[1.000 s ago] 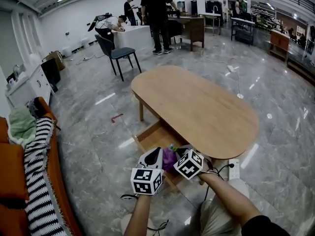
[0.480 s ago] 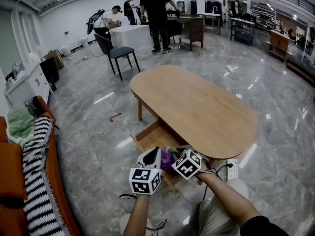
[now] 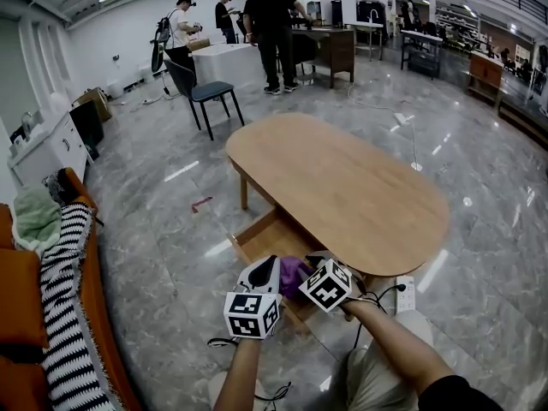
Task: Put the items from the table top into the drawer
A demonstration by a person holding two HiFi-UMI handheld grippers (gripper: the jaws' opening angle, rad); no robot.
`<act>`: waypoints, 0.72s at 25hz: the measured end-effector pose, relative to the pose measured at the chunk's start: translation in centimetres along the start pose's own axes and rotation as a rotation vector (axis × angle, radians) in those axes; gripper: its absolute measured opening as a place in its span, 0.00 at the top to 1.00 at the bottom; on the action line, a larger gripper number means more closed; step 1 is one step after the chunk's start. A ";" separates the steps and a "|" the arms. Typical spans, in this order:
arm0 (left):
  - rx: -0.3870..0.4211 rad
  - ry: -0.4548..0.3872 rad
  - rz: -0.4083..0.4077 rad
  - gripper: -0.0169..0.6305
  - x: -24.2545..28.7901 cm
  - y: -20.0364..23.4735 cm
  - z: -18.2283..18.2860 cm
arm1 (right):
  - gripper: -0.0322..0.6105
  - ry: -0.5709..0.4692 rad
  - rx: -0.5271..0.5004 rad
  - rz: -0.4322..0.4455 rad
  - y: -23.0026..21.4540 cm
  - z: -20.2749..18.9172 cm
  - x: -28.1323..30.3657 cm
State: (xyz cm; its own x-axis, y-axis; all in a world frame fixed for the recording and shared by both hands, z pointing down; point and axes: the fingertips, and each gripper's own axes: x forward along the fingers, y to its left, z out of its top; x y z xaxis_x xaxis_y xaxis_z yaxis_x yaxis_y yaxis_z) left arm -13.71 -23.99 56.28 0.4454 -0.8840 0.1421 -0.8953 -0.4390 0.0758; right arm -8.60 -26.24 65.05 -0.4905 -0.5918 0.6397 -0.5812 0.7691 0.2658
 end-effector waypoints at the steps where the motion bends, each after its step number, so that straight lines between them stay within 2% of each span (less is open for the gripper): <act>1: -0.006 -0.001 -0.003 0.97 -0.1 0.0 0.0 | 0.79 -0.001 -0.001 -0.001 0.1 0.1 0.0; 9: -0.004 0.007 0.004 0.97 -0.1 0.4 -0.5 | 0.80 -0.038 0.006 -0.017 -0.1 1.0 -0.5; 18: -0.008 0.003 -0.002 0.97 -0.1 0.0 -0.3 | 0.87 -0.104 0.037 -0.048 -1.2 2.5 -2.1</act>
State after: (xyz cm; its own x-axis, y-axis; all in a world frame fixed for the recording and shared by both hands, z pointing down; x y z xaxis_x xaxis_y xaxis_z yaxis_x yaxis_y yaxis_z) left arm -13.77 -23.88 56.59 0.4469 -0.8827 0.1454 -0.8945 -0.4391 0.0839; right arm -8.47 -26.46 61.60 -0.5257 -0.6508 0.5478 -0.6279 0.7313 0.2664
